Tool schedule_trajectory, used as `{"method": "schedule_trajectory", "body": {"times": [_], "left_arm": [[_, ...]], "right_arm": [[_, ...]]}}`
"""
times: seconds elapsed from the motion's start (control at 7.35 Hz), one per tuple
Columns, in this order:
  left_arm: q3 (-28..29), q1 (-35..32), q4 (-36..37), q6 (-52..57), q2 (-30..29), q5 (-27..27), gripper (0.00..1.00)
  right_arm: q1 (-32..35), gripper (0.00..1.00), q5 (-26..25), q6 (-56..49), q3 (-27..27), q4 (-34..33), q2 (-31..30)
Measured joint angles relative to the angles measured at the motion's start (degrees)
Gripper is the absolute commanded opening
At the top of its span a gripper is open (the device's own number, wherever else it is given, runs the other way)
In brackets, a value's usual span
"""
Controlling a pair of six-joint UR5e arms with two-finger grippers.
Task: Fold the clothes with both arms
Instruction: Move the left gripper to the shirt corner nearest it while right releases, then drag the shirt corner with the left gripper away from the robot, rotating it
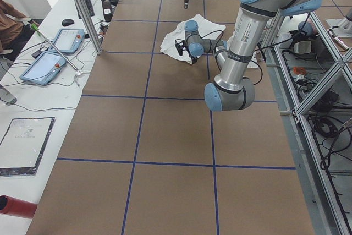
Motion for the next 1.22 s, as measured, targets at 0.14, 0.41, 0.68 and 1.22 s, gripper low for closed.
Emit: {"method": "schedule_trajectory", "body": {"times": [0.14,0.41,0.68,1.22], "left_arm": [[0.80,-0.01,-0.83,-0.15,0.00,0.00,0.64],[1.17,-0.01,-1.40,-0.38,-0.22,-0.12,0.33],[0.98,0.09,-1.19,-0.48,-0.53,-0.45,0.19],[0.55,0.14,-0.79,-1.82,-0.69,-0.58,0.00]], "right_arm": [[0.15,1.00,-0.02,-0.05,-0.06,0.00,-0.03],[0.33,1.00,-0.03,-0.08,-0.06,0.00,-0.04],[0.71,1.00,-0.03,-0.08,-0.03,0.00,-0.16],[1.13,1.00,0.03,-0.08,-0.02,0.00,-0.30]]}}
